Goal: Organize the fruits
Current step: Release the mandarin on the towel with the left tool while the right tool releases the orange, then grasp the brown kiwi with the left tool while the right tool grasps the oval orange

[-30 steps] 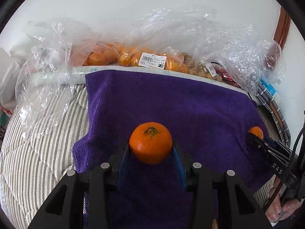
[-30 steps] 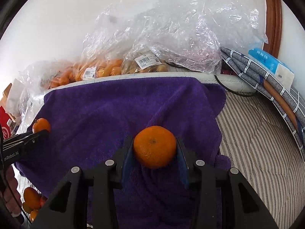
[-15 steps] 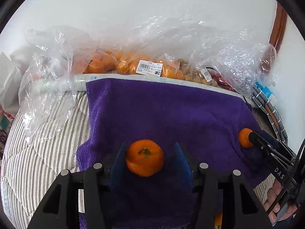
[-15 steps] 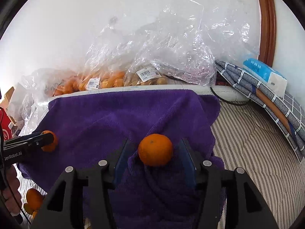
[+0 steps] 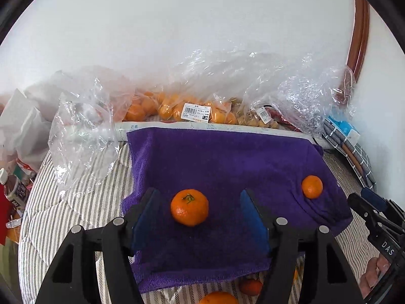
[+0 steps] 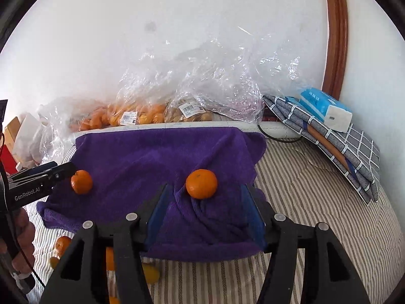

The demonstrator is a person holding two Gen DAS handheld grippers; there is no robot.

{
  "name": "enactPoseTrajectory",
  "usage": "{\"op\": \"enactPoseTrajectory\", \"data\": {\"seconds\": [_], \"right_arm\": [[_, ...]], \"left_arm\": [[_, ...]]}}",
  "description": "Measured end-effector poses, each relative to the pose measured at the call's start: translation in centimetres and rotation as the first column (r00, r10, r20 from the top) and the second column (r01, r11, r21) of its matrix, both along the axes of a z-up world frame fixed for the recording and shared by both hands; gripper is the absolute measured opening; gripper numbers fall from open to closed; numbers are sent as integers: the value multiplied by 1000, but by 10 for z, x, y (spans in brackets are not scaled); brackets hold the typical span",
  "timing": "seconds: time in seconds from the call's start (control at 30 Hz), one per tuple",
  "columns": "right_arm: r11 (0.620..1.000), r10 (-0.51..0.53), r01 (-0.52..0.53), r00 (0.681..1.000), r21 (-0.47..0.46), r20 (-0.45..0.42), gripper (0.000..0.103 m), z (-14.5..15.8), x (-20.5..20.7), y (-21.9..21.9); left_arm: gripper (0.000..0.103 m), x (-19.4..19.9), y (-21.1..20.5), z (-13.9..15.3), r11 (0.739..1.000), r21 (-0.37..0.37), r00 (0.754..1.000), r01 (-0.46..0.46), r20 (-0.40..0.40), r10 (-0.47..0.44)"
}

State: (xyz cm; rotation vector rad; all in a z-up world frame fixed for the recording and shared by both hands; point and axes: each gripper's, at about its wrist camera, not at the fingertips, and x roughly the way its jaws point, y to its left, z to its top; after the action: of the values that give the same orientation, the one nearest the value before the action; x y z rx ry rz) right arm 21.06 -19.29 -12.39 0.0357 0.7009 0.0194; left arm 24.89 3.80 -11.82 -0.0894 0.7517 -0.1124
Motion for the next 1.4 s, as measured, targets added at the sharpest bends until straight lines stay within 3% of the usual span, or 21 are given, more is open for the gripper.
{"op": "enactPoseTrajectory", "data": {"seconds": [0.33,0.6,0.73,0.97,1.4], "right_arm": [[1000,17,-17,999,11,-43,58,0,-46,8],[995,95,-92,990,37,-100,57,-19,-84,30],[986,147,-136,982,93,-120,52,-31,-101,40],[974,220,-208,965,92,-145,41,-47,-115,67],[968,244,-227,949,105,-199,40,-67,-96,76]], "left_arm": [[66,-61,21,7,999,21,999,-38,-3,38],[66,-112,58,-12,996,-12,992,-93,-84,92],[66,-130,68,-23,993,29,990,-110,-90,113],[66,-140,77,-36,993,21,984,-120,-130,122],[66,-141,79,-51,997,-22,988,-76,-135,73]]}}
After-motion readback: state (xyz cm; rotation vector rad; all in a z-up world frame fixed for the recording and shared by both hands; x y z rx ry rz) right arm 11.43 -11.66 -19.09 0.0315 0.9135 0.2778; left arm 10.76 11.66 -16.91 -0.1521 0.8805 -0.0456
